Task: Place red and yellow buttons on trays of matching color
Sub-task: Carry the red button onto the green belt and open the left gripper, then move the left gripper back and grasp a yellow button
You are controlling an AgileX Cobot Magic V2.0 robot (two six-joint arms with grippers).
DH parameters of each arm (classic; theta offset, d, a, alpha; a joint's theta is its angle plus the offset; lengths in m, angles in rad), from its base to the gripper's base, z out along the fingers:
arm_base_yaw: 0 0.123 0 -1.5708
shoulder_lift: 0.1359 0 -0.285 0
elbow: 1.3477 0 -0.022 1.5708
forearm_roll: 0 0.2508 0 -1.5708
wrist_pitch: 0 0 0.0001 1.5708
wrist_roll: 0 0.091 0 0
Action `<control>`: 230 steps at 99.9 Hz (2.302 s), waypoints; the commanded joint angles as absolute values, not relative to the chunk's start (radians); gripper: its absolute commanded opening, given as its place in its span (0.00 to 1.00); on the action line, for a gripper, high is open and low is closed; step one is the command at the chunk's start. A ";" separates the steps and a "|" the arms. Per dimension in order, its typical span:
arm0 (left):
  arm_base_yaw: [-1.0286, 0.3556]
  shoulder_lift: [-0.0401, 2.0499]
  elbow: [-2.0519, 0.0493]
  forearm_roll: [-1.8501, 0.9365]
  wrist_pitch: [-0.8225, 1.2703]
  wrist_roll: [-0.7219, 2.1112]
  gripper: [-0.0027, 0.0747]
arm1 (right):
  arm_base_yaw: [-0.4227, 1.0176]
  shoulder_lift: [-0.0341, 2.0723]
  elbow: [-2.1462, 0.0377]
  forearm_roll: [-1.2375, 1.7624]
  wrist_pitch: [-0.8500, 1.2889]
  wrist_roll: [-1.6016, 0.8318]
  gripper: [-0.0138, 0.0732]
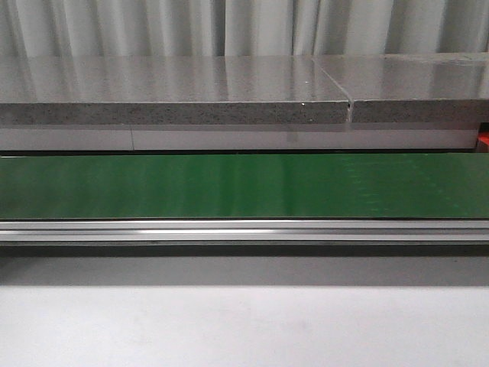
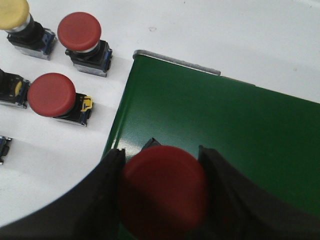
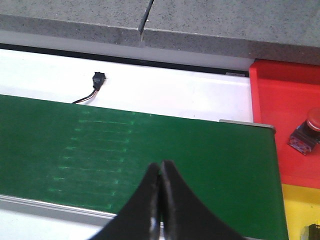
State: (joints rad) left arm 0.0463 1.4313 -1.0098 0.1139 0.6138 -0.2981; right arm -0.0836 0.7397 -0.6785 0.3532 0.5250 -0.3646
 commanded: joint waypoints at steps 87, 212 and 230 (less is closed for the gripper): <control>0.010 1.462 -1.052 0.112 0.548 -0.270 0.67 | -0.081 0.734 -0.703 0.367 0.466 -0.372 0.08; 0.475 1.419 -1.050 0.000 0.583 -0.281 0.67 | -0.081 0.734 -0.703 0.367 0.466 -0.372 0.08; 0.475 1.517 -1.062 0.000 0.565 -0.281 0.67 | -0.081 0.734 -0.703 0.367 0.466 -0.372 0.08</control>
